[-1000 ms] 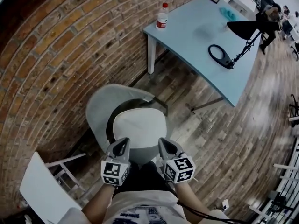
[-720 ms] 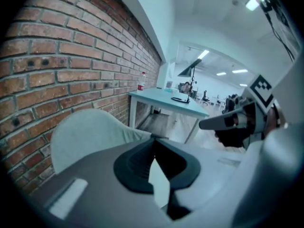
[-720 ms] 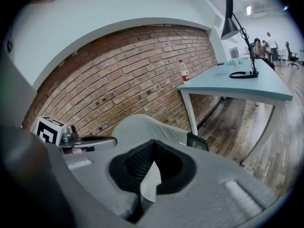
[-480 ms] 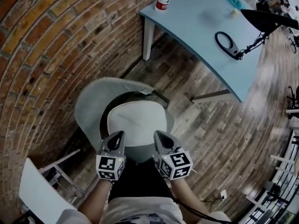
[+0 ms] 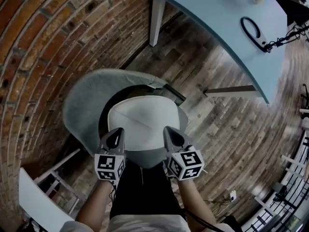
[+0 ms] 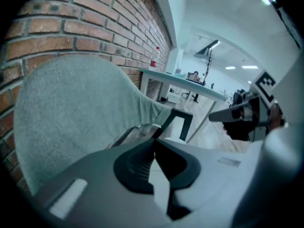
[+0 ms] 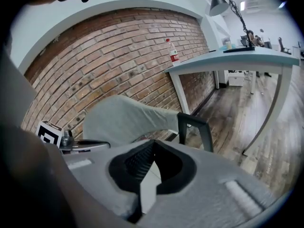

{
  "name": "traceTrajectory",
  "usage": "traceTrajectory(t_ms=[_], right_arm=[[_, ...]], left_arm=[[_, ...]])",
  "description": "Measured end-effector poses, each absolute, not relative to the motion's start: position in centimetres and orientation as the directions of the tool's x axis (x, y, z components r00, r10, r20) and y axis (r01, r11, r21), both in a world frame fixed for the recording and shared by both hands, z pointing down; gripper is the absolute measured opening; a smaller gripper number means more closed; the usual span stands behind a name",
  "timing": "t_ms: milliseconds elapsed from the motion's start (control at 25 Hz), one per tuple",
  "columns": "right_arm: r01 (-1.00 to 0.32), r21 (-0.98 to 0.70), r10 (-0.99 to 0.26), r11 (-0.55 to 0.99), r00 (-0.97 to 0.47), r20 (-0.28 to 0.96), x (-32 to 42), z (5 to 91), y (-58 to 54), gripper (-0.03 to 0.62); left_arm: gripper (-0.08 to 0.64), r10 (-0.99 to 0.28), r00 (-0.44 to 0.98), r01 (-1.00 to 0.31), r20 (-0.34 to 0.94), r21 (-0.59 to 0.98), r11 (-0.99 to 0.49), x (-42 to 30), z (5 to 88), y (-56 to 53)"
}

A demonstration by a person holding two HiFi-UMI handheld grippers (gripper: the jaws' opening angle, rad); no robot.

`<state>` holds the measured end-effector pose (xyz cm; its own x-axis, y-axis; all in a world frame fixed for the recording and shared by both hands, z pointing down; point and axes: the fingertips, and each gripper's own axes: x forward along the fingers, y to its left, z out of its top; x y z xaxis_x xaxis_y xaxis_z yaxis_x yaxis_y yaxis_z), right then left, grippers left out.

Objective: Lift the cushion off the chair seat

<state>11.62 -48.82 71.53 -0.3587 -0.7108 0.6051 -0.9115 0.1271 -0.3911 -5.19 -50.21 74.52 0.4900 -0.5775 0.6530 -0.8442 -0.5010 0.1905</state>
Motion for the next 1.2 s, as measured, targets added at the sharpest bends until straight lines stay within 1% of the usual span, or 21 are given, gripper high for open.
traceTrajectory(t_ms=[400, 720, 840, 880, 920, 960, 1000, 1040, 1120, 1200], right_arm=[[-0.917, -0.388, -0.691, 0.097, -0.343, 0.637, 11.4, 80.7, -50.7, -0.002], [-0.927, -0.368, -0.658, 0.076, -0.324, 0.68, 11.8, 85.8, -51.1, 0.0], [-0.927, -0.367, -0.654, 0.073, -0.323, 0.684, 11.8, 86.7, -51.5, 0.0], [-0.927, -0.368, -0.649, 0.072, -0.324, 0.689, 11.8, 87.1, -51.5, 0.002], [-0.926, -0.37, -0.642, 0.069, -0.325, 0.695, 11.8, 87.5, -51.5, 0.045], [-0.926, -0.371, -0.634, 0.064, -0.325, 0.702, 11.9, 87.9, -51.5, 0.118], [-0.927, -0.37, -0.626, 0.058, -0.323, 0.71, 12.0, 88.4, -51.5, 0.127], [-0.929, -0.367, -0.62, 0.051, -0.317, 0.718, 12.3, 89.0, -51.4, 0.16], [-0.937, -0.347, -0.607, 0.035, -0.296, 0.738, 12.9, 90.0, -51.4, 0.256], [-0.945, -0.325, -0.592, 0.022, -0.275, 0.758, 13.5, 91.1, -51.3, 0.344]], left_arm=[[-0.008, -0.565, 0.438, -0.883, 0.699, 0.218, -0.416, -6.7, 84.6, -52.0], [-0.008, -0.538, 0.426, -0.887, 0.727, 0.219, -0.407, -7.0, 88.8, -52.1], [0.003, -0.525, 0.432, -0.887, 0.733, 0.24, -0.395, -7.3, 89.8, -52.1], [0.021, -0.52, 0.434, -0.888, 0.736, 0.25, -0.387, -7.4, 90.2, -52.2], [0.038, -0.516, 0.435, -0.89, 0.738, 0.266, -0.37, -7.6, 90.6, -52.2], [0.054, -0.512, 0.435, -0.894, 0.741, 0.287, -0.345, -7.8, 91.1, -52.3], [0.09, -0.51, 0.432, -0.898, 0.744, 0.303, -0.319, -8.1, 91.5, -52.3], [0.135, -0.51, 0.424, -0.903, 0.749, 0.308, -0.298, -8.4, 92.0, -52.4], [0.231, -0.518, 0.392, -0.918, 0.76, 0.286, -0.276, -9.0, 92.8, -52.7], [0.297, -0.526, 0.365, -0.929, 0.768, 0.262, -0.261, -9.5, 93.4, -53.0]])
